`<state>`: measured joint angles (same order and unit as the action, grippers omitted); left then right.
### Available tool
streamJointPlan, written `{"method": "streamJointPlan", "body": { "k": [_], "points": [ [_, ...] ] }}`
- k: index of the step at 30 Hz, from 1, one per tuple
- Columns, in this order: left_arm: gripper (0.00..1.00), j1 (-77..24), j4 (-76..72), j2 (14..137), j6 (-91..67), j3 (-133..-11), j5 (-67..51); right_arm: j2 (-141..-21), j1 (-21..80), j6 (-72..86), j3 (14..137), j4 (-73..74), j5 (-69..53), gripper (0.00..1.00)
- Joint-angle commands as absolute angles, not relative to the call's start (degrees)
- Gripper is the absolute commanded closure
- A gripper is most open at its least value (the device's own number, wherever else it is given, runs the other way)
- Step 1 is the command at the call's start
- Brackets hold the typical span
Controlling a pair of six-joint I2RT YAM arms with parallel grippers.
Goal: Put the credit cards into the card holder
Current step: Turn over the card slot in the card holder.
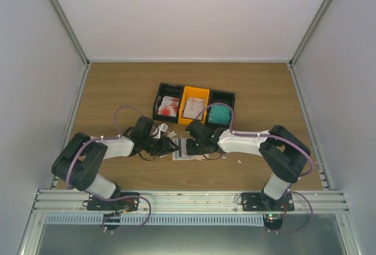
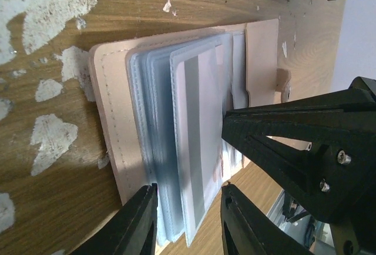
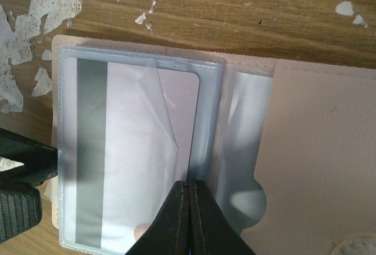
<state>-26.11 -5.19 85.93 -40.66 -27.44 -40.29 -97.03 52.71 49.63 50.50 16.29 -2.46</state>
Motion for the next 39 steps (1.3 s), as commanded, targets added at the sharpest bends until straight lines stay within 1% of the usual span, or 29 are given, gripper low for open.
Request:
{"method": "streamJointPlan", "body": {
  "k": [1,9,12,14,23,25,27,29,31,36,39],
  "points": [
    [0.66,-26.6,-6.5,86.94,-39.37,-28.74,-41.05,-99.45,53.17,50.27,50.19,19.65,-0.58,1.0],
    [0.68,-26.85,-7.18,87.12,-39.24,-29.17,-42.17,-99.85,53.17,50.23,49.42,18.4,-1.3,1.0],
    [0.72,-27.2,-7.82,87.36,-39.12,-29.33,-42.96,-99.93,53.1,50.31,49.19,17.9,-1.54,1.0],
    [0.73,-27.53,-8.26,88.04,-39.11,-29.59,-43.82,-99.93,53.09,50.26,49.07,17.61,-1.75,0.99],
    [0.73,-28.65,-10.34,89.9,-39.26,-30.65,-46.8,-98.83,53.02,50.02,48.38,15.98,-2.12,0.99],
    [0.75,-28.9,-10.32,89.91,-39.11,-30.91,-46.81,-97.99,53.0,49.79,48.32,15.26,-1.97,0.99],
    [0.76,-29.08,-9.84,90.01,-38.89,-31.3,-46.53,-96.56,53.0,49.6,48.14,14.59,-1.69,0.96],
    [0.79,-29.16,-9.55,90.29,-38.6,-31.66,-46.53,-94.86,52.93,50.07,48.65,15.16,-0.88,0.87],
    [0.78,-29.26,-9.29,90.44,-38.36,-32.07,-46.77,-93.08,52.83,50.7,49.43,16.58,-0.1,0.8],
    [0.69,-29.91,-8.35,90.5,-37.28,-33.55,-47.44,-86.36,52.12,52.6,49.2,18.85,4.25,0.7],
    [0.63,-30.76,-8.43,91.15,-36.8,-34.81,-48.7,-82.27,51.18,54.2,47.94,20.29,7.04,0.67]
  ]
}}
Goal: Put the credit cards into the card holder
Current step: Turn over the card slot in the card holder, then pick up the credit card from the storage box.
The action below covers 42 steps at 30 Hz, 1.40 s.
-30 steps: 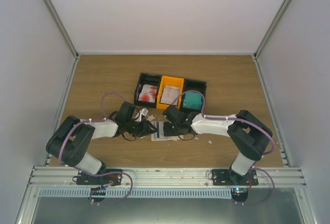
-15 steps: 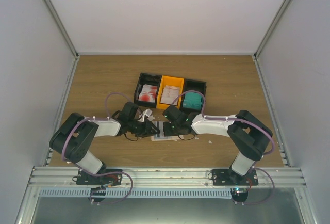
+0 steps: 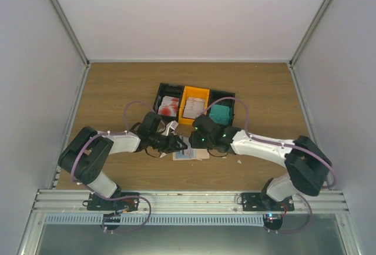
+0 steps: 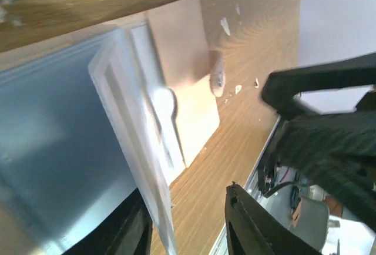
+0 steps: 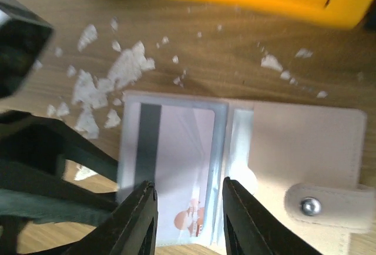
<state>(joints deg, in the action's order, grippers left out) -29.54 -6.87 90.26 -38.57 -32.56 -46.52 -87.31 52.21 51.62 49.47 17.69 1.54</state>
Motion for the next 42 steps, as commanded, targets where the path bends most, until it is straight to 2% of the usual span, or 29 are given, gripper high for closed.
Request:
{"method": "streamJointPlan", "body": {
  "k": [1,9,20,26,31,36,42],
  "points": [
    [0.61,-31.15,-8.44,91.43,-36.69,-35.37,-48.97,-80.79,50.8,54.74,47.21,20.53,7.83,0.66],
    [0.45,-35.45,-6.77,95.62,-35.17,-40.86,-47.64,-72.14,46.48,56.23,41.11,21.6,10.69,0.63],
    [0.33,-35.77,-1.25,94.36,-34.88,-44.55,-43.1,-63.38,41.54,49.44,38.64,21.8,6.6,0.57],
    [0.32,-35.44,2.45,88.64,-35.05,-45.26,-31.89,-61.91,35.07,37.51,42.77,23.54,2.33,0.5],
    [0.32,-34.44,3.25,81.35,-35.6,-44.31,-21.28,-66.5,27.37,25.11,51.48,25.67,-2.7,0.43],
    [0.32,-33.08,0.75,75.08,-35.64,-40.93,-15.1,-76.05,23.17,15.23,59.58,30.02,-7.47,0.44],
    [0.44,-28.72,-1.15,75.2,-35.7,-38.08,-14.36,-85.59,22.65,12.38,65.18,33.96,-6.12,0.54]
  ]
}}
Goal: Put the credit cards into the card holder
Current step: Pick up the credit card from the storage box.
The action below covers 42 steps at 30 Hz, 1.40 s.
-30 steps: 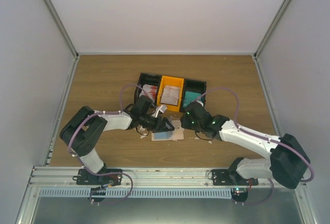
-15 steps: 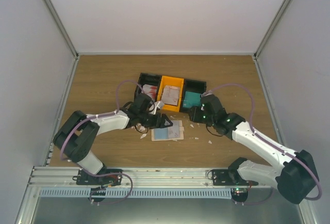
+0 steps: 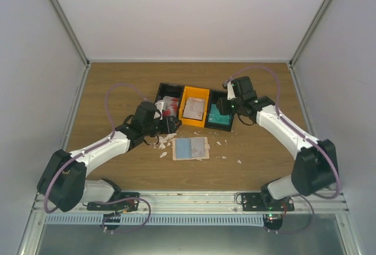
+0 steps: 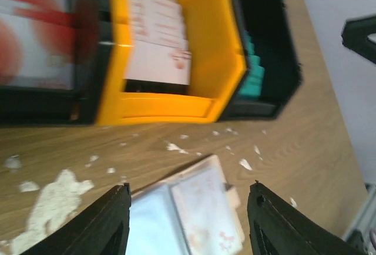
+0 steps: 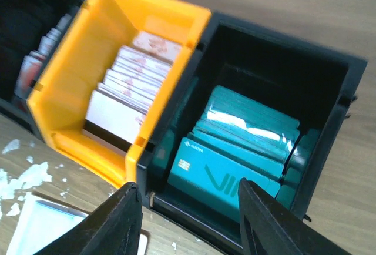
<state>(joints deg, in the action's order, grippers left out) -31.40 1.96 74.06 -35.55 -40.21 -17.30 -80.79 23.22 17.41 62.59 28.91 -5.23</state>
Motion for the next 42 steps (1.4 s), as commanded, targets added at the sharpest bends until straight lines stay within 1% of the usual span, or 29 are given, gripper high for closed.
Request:
{"method": "streamJointPlan", "body": {
  "k": [1,3,7,12,19,25,33,37,39,42],
  "points": [
    [0.46,-27.87,-1.85,75.87,-35.88,-37.86,-15.12,-86.98,22.61,12.29,65.8,34.58,-6.05,0.57],
    [0.47,-26.36,-3.05,77.04,-36.18,-37.25,-17.15,-89.43,22.66,12.66,66.61,35.41,-4.94,0.63],
    [0.47,-24.34,-4.2,79.38,-35.87,-36.77,-19.37,-94.28,22.61,11.74,68.86,37.1,-2.35,0.67],
    [0.46,-22.99,-5.58,80.99,-36.34,-36.64,-20.63,-99.7,22.67,9.77,72.02,38.36,-2.31,0.67],
    [0.44,-22.94,-7.56,85.12,-37.35,-37.94,-24.22,-106.65,22.7,5.97,78.22,37.64,-6.0,0.66],
    [0.46,-22.84,-7.63,88.47,-37.91,-39.05,-24.5,-111.7,23.43,4.07,83.3,37.39,-9.68,0.66],
    [0.49,-22.65,-8.26,92.01,-38.08,-41.34,-25.23,-114.59,26.07,3.75,87.79,36.69,-14.8,0.65],
    [0.49,-21.82,-8.26,94.31,-37.77,-42.93,-24.34,-114.93,27.06,2.55,88.42,37.44,-14.73,0.6],
    [0.49,-20.66,-6.71,96.51,-36.79,-45.43,-25.4,-114.72,27.11,1.3,88.16,38.45,-13.06,0.56],
    [0.5,-19.01,-7.43,99.08,-36.87,-47.01,-27.56,-114.73,26.82,-0.88,87.61,40.27,-10.71,0.53]
  ]
}}
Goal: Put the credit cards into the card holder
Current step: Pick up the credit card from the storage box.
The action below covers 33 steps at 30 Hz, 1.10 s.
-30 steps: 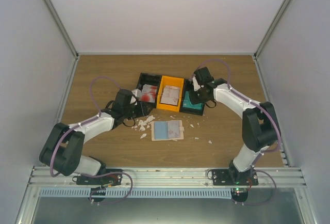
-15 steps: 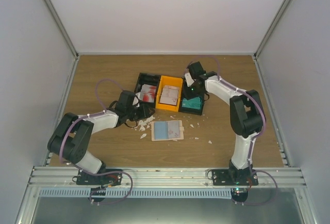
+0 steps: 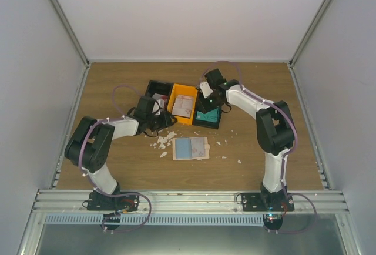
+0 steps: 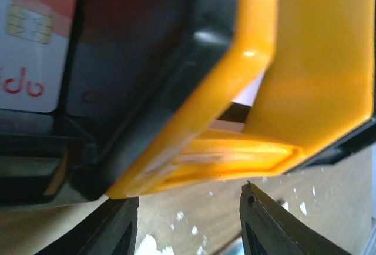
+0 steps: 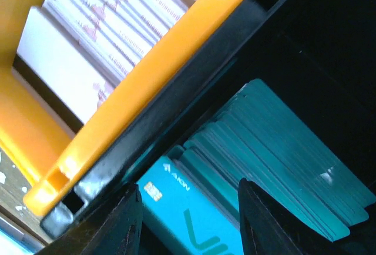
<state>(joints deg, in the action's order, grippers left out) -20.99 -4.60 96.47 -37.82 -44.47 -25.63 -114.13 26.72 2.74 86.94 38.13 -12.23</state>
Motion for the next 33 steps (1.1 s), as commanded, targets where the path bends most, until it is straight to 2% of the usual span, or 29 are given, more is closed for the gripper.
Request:
{"method": "streamJointPlan", "body": {
  "k": [1,19,26,33],
  "points": [
    [0.51,-18.75,-8.28,99.46,-37.11,-46.88,-28.26,-114.91,26.71,-1.59,87.44,40.7,-10.11,0.53],
    [0.59,-19.21,-10.34,100.97,-38.53,-46.67,-30.16,-118.51,28.14,-2.79,87.19,42.52,-3.91,0.55],
    [0.6,-19.84,-9.61,101.21,-38.3,-47.36,-29.01,-116.04,29.13,-3.06,85.0,43.13,-6.38,0.59],
    [0.6,-19.83,-8.81,101.96,-38.33,-48.14,-28.54,-111.83,30.05,-1.39,81.71,42.96,-6.47,0.59]
  ]
}}
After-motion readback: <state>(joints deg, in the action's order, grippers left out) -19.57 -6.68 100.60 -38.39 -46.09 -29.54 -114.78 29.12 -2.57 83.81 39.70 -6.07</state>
